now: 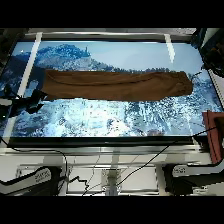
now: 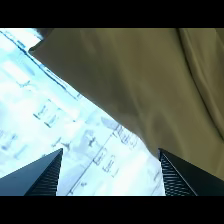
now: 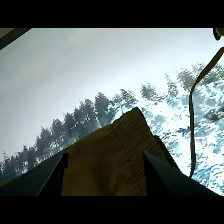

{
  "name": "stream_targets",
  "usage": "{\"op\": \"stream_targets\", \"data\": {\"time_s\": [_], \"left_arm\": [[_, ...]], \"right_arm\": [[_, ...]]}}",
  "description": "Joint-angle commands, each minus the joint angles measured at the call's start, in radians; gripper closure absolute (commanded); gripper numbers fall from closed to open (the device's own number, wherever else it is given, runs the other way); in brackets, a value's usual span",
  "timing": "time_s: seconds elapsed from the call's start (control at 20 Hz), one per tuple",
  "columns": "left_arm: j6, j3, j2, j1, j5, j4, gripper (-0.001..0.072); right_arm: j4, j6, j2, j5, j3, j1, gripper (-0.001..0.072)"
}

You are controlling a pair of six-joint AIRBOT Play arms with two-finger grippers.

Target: Fold the clothes and pants, and hang the long-sleeved shirts on hangers.

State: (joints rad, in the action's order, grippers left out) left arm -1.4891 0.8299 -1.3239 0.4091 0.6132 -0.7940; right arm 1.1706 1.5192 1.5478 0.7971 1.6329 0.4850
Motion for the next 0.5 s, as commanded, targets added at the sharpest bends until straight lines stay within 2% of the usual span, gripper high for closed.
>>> {"op": "stream_targets", "data": {"time_s": [0.0, 0.15, 0.45], "left_arm": [[0.000, -0.032, -0.076, -0.036, -0.197, 0.120, -0.0003], [0.000, -0.016, -0.168, -0.080, -0.318, 0.213, -0.0003], [0.000, 0.181, -0.331, -0.159, -0.415, 0.212, 0.0016]], "right_arm": [[0.001, 0.001, -0.001, 0.004, 0.001, 0.001, 0.0187], [0.000, 0.001, -0.001, 0.004, 0.001, 0.001, 0.0187], [0.002, 0.001, 0.003, 0.038, 0.001, -0.002, 0.0189]]}}
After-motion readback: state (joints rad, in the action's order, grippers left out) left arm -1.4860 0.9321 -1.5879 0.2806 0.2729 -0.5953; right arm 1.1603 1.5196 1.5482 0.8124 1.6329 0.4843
